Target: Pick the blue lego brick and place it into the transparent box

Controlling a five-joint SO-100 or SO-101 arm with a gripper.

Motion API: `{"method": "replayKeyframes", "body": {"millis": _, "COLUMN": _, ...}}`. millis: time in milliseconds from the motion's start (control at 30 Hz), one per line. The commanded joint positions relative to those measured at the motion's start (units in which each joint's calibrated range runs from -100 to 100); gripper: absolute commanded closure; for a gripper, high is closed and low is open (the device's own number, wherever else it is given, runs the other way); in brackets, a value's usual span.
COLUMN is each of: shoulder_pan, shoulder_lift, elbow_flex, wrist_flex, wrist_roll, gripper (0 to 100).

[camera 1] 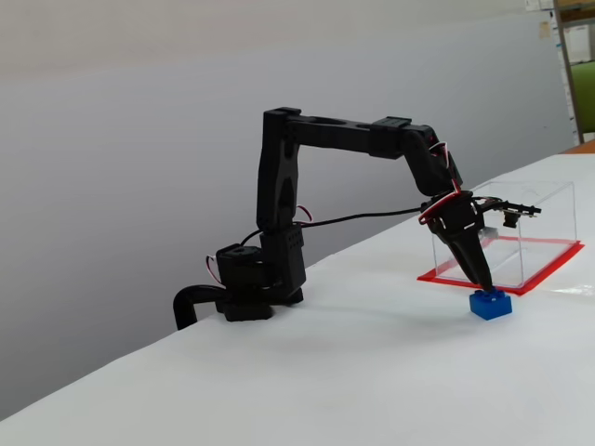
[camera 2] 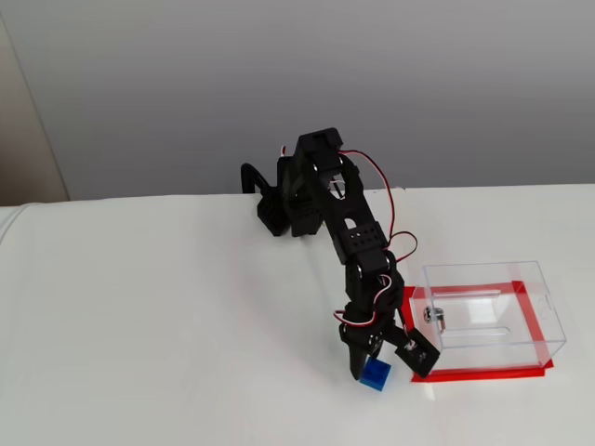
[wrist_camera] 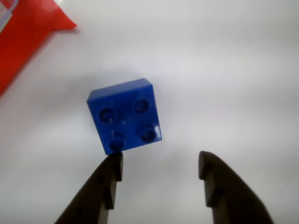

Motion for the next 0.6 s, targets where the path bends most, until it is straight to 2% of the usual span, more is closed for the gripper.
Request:
{"method": "replayKeyframes", "body": {"millis": 0, "shoulder_pan": -0.34, "shoulder_lift": 0.39, "elbow_flex": -5.81, "wrist_flex": -0.91, "wrist_roll": -0.46, "gripper": 81}}
{"method": "replayKeyframes", "body": {"millis": 300, "shoulder_pan": -3.08, "shoulder_lift": 1.58, "elbow_flex": -6.8, "wrist_flex": -0.82, "wrist_roll": -0.52, "gripper": 81}}
{"method": "replayKeyframes", "body": {"millis": 433, "shoulder_pan": -3.45, "shoulder_lift": 1.49, "elbow_flex": -6.9, "wrist_flex": -0.74, "wrist_roll": -0.52, "gripper": 74}}
{"method": "replayKeyframes", "body": {"millis": 567, "shoulder_pan": -3.45, "shoulder_lift": 1.49, "elbow_flex": -6.9, "wrist_flex": -0.74, "wrist_roll": -0.52, "gripper": 72}}
